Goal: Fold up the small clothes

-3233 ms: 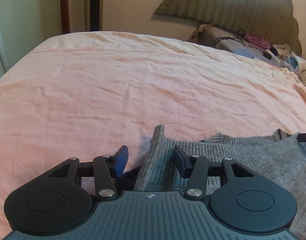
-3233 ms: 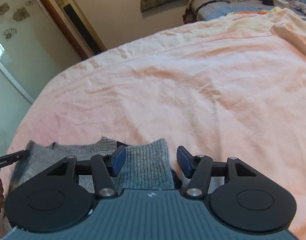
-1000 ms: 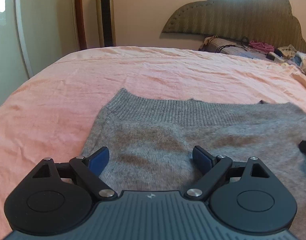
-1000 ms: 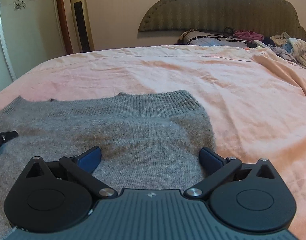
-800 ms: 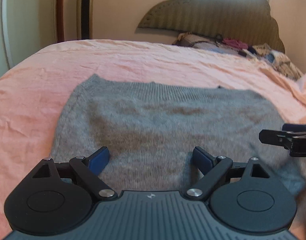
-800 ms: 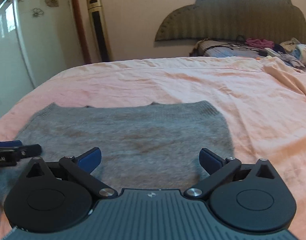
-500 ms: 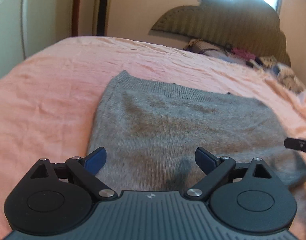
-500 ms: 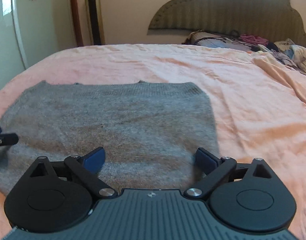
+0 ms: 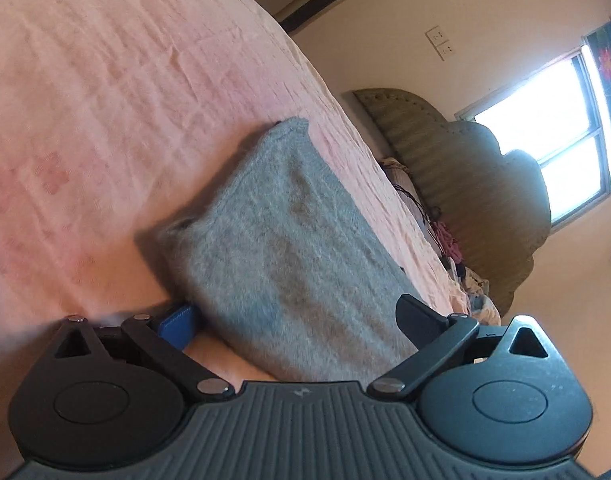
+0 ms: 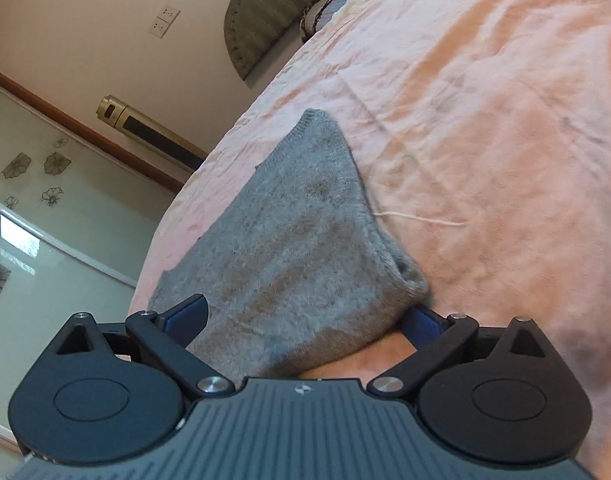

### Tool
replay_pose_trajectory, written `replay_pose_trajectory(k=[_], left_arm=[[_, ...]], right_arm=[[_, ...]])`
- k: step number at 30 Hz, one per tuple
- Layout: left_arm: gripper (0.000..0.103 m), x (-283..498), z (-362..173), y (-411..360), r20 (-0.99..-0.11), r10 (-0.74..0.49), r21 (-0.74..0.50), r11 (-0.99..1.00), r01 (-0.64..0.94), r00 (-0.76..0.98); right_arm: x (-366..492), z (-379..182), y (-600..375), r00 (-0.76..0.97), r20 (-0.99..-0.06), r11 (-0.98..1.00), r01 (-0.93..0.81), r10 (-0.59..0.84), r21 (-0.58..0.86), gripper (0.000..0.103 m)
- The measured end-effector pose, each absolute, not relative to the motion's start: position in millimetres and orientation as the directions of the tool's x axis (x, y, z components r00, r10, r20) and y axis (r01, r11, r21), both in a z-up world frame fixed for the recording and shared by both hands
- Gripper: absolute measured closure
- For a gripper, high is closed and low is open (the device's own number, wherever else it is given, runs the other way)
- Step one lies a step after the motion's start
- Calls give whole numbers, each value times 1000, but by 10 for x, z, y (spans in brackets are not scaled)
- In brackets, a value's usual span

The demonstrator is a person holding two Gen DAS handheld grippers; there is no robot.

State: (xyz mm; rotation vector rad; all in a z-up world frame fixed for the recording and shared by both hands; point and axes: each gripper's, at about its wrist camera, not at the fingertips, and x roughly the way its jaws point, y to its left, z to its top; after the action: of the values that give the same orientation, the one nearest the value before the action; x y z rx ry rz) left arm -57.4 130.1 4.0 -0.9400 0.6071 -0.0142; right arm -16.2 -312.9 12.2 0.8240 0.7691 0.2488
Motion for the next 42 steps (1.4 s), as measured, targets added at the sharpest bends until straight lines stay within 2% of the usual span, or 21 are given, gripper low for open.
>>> replay_pose_trajectory(k=[2,3,4,5,6,13,18,21,22,23,24,25,27,31,33,34,35,37,38,40,42], left_arm=[[28,-468,69,1299,-527,-212,-721,624,-301,823],[70,-407,53,1293,-576,-187,-680,650,-339,796],[96,-377,36,1297,-618,-156,-635,677,-373,770],[97,-379,10,1327,-628,-154,-624,685,-375,763],[98,-394,1,1354,-626,-163,-629,683,-371,763],[99,-694,411,1435,-577,-180,-609,745,-272,797],[98,-796,153,1473,-668,-188,-533,795,-288,720],[95,-1008,338,1465,-640,-105,-474,833,-284,761],[93,-1050,438,1451,-614,-75,-457,846,-276,785],[89,-1050,547,1407,-586,-52,-433,863,-259,809],[76,-996,630,1337,-563,-35,-404,883,-238,826],[50,-910,686,1233,-544,-20,-366,905,-216,839],[25,-660,718,958,-515,8,-277,945,-175,857],[25,-36,494,415,-578,-5,-118,990,-78,816],[25,187,280,292,-630,55,-34,995,-99,775],[24,245,188,309,-650,69,-23,994,-111,757],[24,211,140,372,-622,54,-46,993,-105,781],[24,146,99,445,-608,38,-43,996,-81,793],[24,126,101,474,-607,28,-51,996,-73,794],[24,106,126,443,-615,36,-27,997,-67,788],[26,100,238,379,-643,52,-4,998,-70,764]], right_arm=[[-30,116,-3079,714,-521,678,89,468,730,22],[24,100,-3069,707,-535,680,104,463,726,49],[69,62,-3072,694,-548,676,120,466,727,65],[101,10,-3079,682,-558,674,128,473,727,89],[97,-22,-3081,683,-556,678,121,473,725,89],[-168,238,-3153,700,-476,660,9,532,751,91],[-327,105,-3289,645,-536,685,26,545,728,89],[-394,97,-3354,660,-547,684,69,515,726,69],[-429,170,-3407,689,-525,682,61,499,729,59],[-456,270,-3455,731,-506,695,59,459,717,41],[-442,398,-3473,766,-493,724,52,412,687,38],[-387,516,-3461,787,-483,756,33,384,653,38],[-162,677,-3304,790,-484,802,-18,377,597,38],[420,622,-2680,729,-535,857,-137,427,497,36],[647,471,-2356,694,-594,892,-163,407,421,37],[714,378,-2248,684,-622,912,-169,381,373,37],[743,292,-2171,682,-644,932,-177,347,315,37],[668,212,-2136,728,-600,943,-240,332,232,41],[643,191,-2189,733,-582,936,-256,351,241,42],[628,181,-2307,736,-564,926,-263,373,270,55],[614,244,-2322,727,-578,927,-259,371,270,56]])
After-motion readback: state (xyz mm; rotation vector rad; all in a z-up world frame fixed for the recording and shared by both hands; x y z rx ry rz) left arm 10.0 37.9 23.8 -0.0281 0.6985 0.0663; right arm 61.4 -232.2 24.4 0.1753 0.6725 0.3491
